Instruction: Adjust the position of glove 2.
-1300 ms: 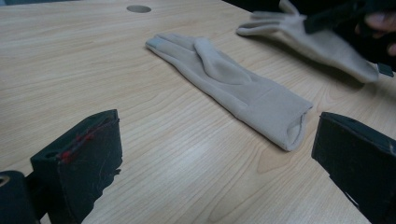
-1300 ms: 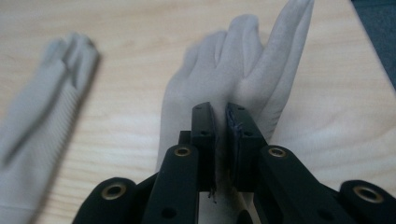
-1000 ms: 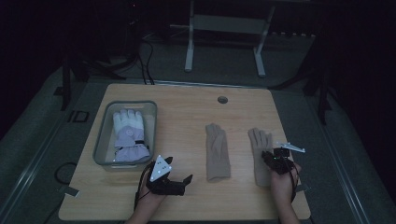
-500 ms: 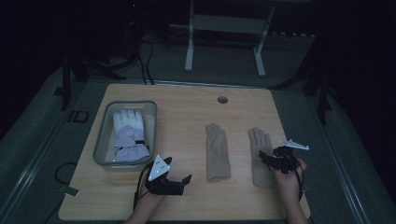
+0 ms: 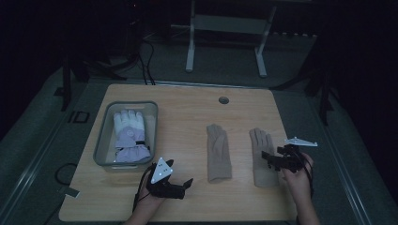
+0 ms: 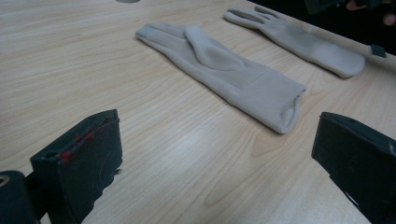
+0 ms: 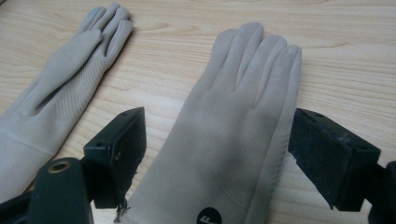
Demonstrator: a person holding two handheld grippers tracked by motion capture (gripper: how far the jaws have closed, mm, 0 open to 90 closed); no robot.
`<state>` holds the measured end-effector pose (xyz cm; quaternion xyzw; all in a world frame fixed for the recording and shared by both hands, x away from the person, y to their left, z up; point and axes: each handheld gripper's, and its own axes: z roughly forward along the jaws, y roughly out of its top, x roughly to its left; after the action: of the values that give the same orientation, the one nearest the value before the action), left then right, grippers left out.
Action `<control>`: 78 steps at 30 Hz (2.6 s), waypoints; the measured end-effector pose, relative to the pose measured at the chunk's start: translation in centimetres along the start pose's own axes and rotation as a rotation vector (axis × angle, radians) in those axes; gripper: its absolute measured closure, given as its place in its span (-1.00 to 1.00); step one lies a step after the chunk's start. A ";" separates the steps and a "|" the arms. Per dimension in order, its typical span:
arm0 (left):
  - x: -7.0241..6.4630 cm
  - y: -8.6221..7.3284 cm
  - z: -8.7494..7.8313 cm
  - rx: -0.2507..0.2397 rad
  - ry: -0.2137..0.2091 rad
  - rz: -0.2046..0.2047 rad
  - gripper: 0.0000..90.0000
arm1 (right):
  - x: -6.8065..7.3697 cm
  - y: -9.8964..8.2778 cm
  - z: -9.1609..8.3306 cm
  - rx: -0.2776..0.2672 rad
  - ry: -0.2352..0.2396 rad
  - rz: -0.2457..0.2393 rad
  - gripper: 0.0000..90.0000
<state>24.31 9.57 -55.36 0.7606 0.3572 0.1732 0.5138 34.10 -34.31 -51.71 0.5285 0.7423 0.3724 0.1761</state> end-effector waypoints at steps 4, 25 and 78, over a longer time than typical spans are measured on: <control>-0.1 -0.3 -0.4 -0.001 -0.014 0.008 -0.95 | -0.5 0.1 -0.2 -0.001 0.048 0.004 -0.71; 0.1 -0.8 -0.6 -0.013 -0.009 0.004 -0.95 | -0.5 -1.6 3.5 0.072 -0.006 -0.177 -0.15; 0.2 -0.3 -1.5 -0.070 0.018 -0.008 -0.95 | 15.2 6.3 3.1 -0.087 0.018 -0.028 0.79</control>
<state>23.36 10.76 -55.00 0.7390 0.3584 0.1906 0.5377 34.49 -18.17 -47.10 0.5065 0.7343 0.4066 0.1975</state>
